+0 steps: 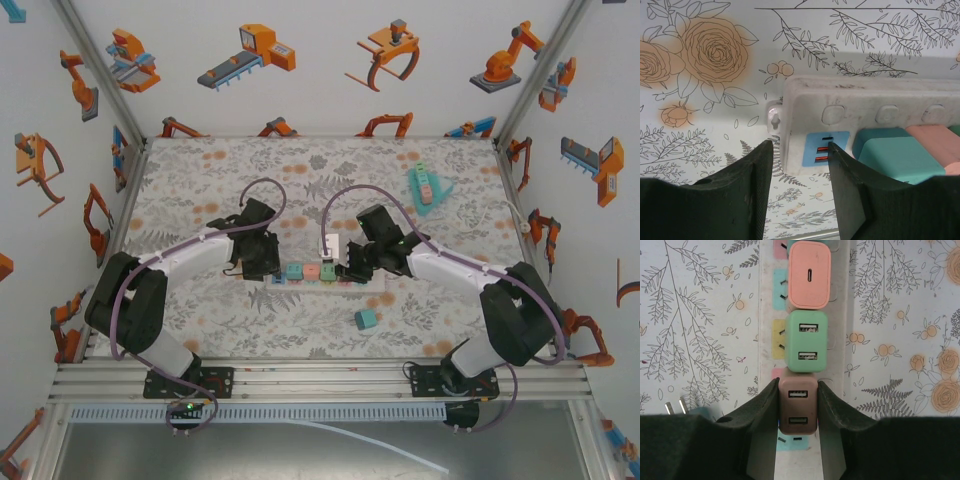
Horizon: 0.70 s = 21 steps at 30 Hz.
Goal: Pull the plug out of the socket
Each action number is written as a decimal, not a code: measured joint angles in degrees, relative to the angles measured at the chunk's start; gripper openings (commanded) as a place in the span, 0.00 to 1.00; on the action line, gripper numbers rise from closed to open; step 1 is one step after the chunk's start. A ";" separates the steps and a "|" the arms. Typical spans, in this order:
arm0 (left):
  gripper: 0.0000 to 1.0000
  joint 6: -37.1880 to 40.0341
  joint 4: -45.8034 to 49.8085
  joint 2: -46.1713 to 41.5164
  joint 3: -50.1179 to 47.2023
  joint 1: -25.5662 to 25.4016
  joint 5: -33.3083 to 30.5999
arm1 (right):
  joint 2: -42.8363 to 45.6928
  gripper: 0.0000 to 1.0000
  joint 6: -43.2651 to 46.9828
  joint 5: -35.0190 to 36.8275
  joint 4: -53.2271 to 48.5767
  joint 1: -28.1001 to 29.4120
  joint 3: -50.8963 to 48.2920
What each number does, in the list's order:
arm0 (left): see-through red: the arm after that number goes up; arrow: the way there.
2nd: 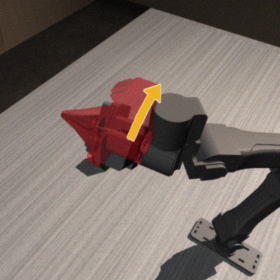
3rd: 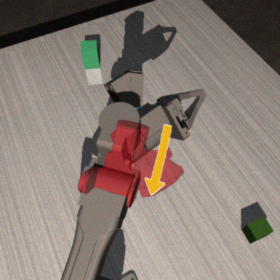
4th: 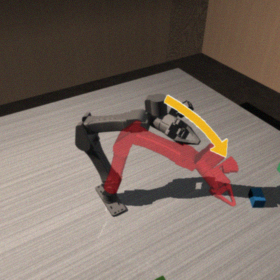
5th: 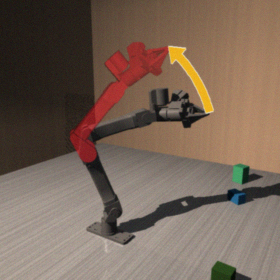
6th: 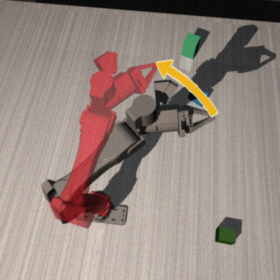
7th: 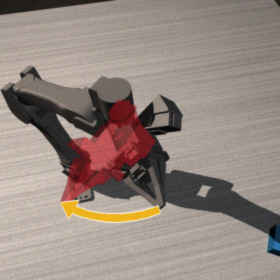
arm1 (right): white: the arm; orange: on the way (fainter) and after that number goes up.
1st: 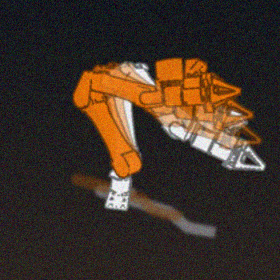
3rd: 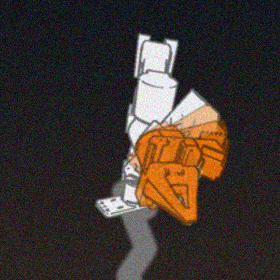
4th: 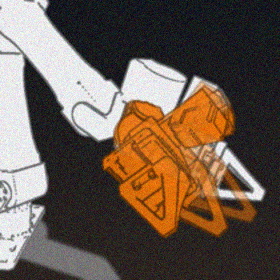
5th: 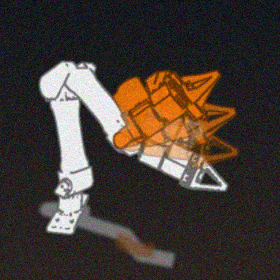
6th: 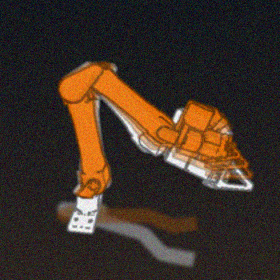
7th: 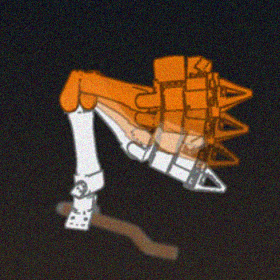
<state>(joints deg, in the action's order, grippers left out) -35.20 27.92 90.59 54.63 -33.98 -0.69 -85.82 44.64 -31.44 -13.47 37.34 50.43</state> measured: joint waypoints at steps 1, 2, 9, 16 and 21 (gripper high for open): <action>0.47 0.00 0.02 0.00 0.02 -0.13 -0.20 | 0.00 0.17 0.00 -0.09 -0.20 0.00 0.07; 0.47 0.00 0.02 0.00 0.02 -0.24 -0.39 | 0.00 0.17 0.00 -0.11 -0.31 -0.02 0.13; 0.47 0.00 0.52 0.11 0.48 -1.25 -2.12 | 0.00 0.15 -0.04 -0.87 -1.73 -0.61 1.70; 0.48 0.00 1.07 0.28 0.92 -1.64 -2.93 | 0.72 0.14 -0.46 -0.92 -1.84 -1.03 2.16; 0.49 0.00 1.46 0.26 1.16 -1.75 -3.26 | 3.58 0.14 -2.67 -0.66 -0.94 -1.22 1.77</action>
<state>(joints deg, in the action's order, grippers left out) -35.20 29.39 90.85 55.79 -35.73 -3.95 -82.24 41.98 -32.10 -14.41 36.12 52.21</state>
